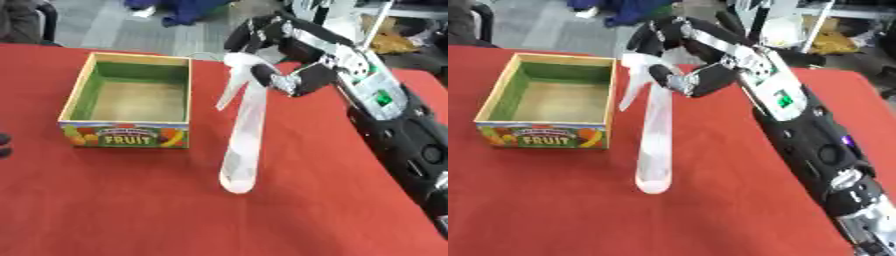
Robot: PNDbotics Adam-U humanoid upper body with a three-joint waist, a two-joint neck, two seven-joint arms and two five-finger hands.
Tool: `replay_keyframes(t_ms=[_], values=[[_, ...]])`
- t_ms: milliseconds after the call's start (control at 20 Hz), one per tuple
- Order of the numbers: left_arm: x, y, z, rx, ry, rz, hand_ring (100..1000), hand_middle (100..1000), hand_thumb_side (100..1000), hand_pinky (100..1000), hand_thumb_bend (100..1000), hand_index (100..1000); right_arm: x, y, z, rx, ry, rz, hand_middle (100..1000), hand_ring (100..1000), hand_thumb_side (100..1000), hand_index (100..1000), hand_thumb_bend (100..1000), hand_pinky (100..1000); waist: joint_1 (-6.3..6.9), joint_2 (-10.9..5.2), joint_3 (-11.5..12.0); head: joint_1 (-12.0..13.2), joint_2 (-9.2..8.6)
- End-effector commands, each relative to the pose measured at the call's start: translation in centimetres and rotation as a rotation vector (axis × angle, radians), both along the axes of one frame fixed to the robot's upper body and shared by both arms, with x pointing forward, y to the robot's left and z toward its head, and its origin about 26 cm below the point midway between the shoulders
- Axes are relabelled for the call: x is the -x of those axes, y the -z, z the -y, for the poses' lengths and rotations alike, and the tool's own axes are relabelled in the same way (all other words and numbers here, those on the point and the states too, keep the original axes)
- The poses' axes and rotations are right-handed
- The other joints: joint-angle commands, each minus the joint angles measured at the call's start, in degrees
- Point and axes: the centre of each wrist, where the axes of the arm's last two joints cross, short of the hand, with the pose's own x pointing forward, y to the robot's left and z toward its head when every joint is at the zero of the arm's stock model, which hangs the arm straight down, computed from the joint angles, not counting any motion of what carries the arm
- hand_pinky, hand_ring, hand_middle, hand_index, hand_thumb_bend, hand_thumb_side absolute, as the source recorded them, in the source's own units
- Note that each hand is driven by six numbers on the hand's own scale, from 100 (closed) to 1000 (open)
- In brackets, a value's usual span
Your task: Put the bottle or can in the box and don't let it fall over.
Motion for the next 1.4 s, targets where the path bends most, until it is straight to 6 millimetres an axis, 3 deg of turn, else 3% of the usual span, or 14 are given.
replay_keyframes(t_ms=[50,350,800,1200,1400], values=[[-0.2,-0.8,-0.1,-0.013,0.017,0.024,768,610,782,774,117,764,0.5,-2.5,1.4,0.044,-0.042,0.129,745,728,420,304,100,548,0.20,-1.14,0.33,-0.46,-0.67],[-0.3,-1.0,0.2,-0.016,0.048,0.027,766,608,780,773,119,763,1.0,-4.5,3.2,0.000,0.015,0.168,700,694,425,306,100,542,-0.44,-1.40,2.29,-2.95,-2.45],[-1.0,-1.8,1.0,-0.017,0.108,0.043,764,605,776,773,125,762,1.2,-6.9,6.6,-0.075,0.148,0.224,603,579,440,311,100,487,-1.76,-1.69,6.28,-8.77,-5.25],[-1.8,-2.8,2.0,-0.014,0.170,0.068,762,604,771,772,131,761,0.7,-7.9,8.4,-0.154,0.269,0.273,557,525,465,313,100,480,-2.95,-1.51,10.71,-13.69,-6.28],[-2.1,-3.3,2.7,-0.018,0.213,0.078,761,603,769,771,132,761,0.4,-8.1,9.2,-0.235,0.353,0.305,532,510,393,313,100,482,-3.47,-1.37,12.75,-15.40,-6.48]])
